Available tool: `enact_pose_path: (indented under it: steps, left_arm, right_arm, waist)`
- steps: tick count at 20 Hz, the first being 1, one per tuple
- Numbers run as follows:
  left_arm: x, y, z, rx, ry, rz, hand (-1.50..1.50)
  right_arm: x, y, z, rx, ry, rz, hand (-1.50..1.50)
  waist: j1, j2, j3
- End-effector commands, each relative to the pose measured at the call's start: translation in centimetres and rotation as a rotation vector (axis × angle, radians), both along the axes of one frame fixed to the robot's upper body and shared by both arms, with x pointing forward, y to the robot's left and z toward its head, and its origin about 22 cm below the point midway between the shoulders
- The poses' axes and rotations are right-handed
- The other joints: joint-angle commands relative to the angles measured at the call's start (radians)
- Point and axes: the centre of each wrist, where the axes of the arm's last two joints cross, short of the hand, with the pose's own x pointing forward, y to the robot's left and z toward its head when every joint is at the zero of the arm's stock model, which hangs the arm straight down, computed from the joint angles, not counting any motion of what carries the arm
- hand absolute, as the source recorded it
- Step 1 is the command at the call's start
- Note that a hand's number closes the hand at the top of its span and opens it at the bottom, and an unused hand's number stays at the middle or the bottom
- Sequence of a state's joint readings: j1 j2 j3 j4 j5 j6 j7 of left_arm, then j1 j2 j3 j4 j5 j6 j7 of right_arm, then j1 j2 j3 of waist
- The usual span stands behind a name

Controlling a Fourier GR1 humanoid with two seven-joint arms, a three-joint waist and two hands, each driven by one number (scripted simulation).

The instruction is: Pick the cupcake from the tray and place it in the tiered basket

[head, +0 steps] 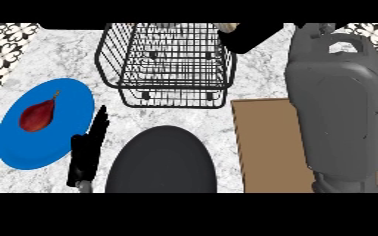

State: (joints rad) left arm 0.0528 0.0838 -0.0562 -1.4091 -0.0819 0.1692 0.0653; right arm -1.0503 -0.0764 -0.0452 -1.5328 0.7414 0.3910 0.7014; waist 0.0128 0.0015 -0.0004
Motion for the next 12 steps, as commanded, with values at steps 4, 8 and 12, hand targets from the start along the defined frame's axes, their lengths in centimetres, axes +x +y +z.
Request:
enact_pose_path:
  steps: [4, 8, 12]
  left_arm:
    - [-1.3, 0.1, -0.4, -0.005, -0.009, 0.008, 0.00]
    - [-2.0, 1.3, 0.4, -0.011, 0.011, -0.015, 0.00]
    - [-0.9, 1.1, -1.2, 0.002, 0.004, 0.005, 0.00]
  right_arm:
    - [4.3, 3.8, -2.5, -0.060, 0.030, 0.042, 1.50]
    - [5.5, 4.6, -4.4, -0.093, 0.054, 0.056, 1.50]
    - [6.8, 6.5, -7.3, -0.115, 0.082, 0.007, 1.50]
  waist:
    - [0.011, 0.002, 0.000]
    - [0.008, 0.000, 0.000]
    - [0.006, 0.003, 0.000]
